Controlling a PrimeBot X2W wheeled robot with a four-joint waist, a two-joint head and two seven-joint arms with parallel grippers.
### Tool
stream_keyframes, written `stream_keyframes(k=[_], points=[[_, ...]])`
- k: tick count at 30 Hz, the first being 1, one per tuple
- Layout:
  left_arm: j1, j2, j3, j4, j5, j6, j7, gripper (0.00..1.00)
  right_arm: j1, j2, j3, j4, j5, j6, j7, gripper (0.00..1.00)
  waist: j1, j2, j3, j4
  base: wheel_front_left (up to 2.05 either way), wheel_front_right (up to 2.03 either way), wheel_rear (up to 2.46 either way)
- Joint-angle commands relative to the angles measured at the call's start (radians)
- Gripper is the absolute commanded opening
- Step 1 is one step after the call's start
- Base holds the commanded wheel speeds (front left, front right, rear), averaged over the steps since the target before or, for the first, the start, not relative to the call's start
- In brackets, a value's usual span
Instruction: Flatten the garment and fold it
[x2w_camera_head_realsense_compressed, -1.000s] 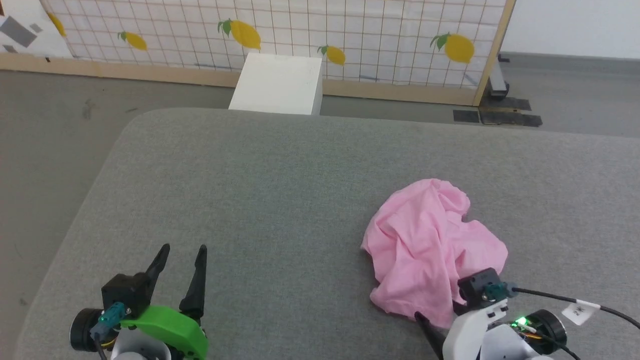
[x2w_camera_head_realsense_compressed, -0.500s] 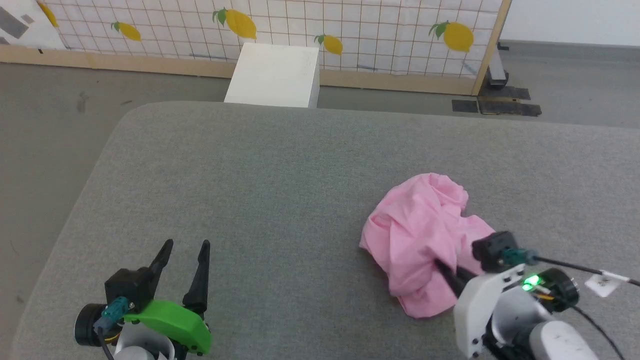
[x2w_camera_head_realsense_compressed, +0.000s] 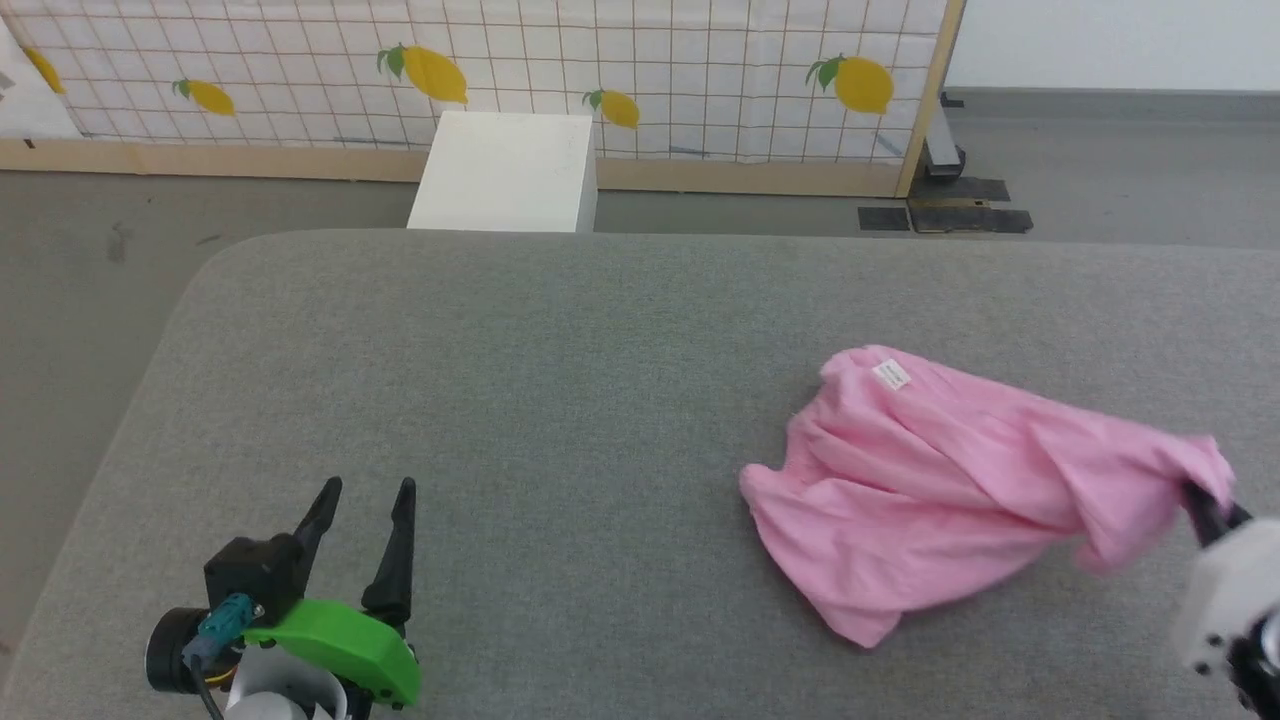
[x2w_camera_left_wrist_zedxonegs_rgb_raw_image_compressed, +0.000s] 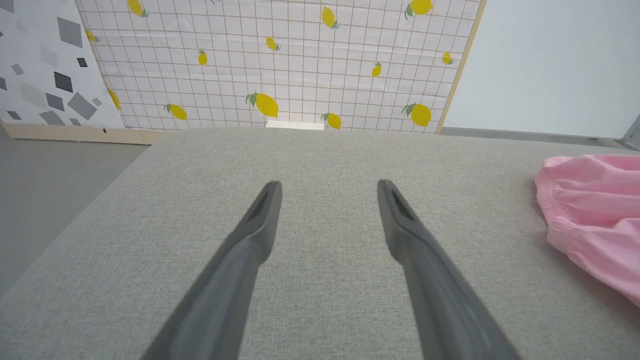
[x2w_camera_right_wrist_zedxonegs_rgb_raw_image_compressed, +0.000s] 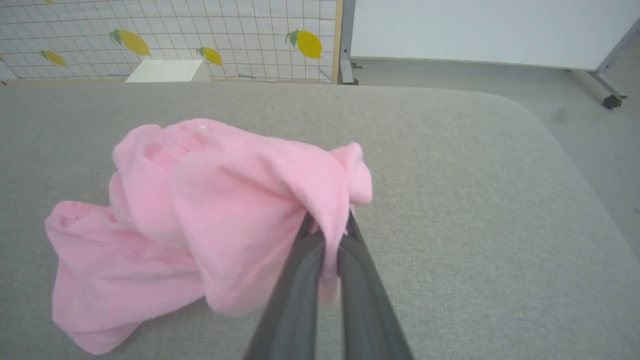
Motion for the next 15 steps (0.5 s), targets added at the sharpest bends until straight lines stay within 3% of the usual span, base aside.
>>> stream_keyframes(k=[1,6,11,12,13,14,15], points=[[0.006,-0.003,-0.001,0.002,0.003,0.002,-0.007,1.00,0.027,0.009,-0.045,0.013,0.003,-0.001,0.007,0.00,0.0000,0.0073,0.001,-0.004,0.00,0.00,0.00],[0.006,-0.004,-0.001,0.007,0.001,0.001,-0.007,1.00,0.092,0.039,-0.207,0.106,0.005,-0.001,0.006,0.00,0.0000,0.0073,0.006,-0.011,0.00,0.00,0.00],[0.005,-0.001,0.001,0.013,-0.001,0.003,-0.007,1.00,0.099,0.064,-0.279,0.231,0.002,-0.001,-0.050,0.00,0.0000,0.0073,0.013,-0.019,0.00,0.00,0.00],[0.005,-0.001,0.001,0.014,-0.001,0.003,-0.007,1.00,0.095,0.067,-0.287,0.258,-0.007,-0.001,-0.073,0.09,0.0000,0.0073,0.014,-0.020,0.00,0.00,0.00],[0.004,-0.001,0.001,0.015,-0.001,0.003,-0.007,1.00,0.089,0.072,-0.292,0.281,-0.008,-0.001,-0.094,0.29,0.0000,0.0073,0.015,-0.021,0.00,0.00,0.00],[0.003,-0.001,0.000,0.016,-0.002,0.003,-0.007,1.00,0.083,0.077,-0.293,0.309,-0.010,-0.001,-0.118,0.86,0.0000,0.0073,0.015,-0.021,0.00,0.00,0.00],[0.002,-0.001,0.000,0.017,-0.001,0.004,-0.007,1.00,0.078,0.080,-0.291,0.331,-0.017,-0.001,-0.145,1.00,0.0000,0.0073,0.015,-0.021,0.00,0.00,0.00]])
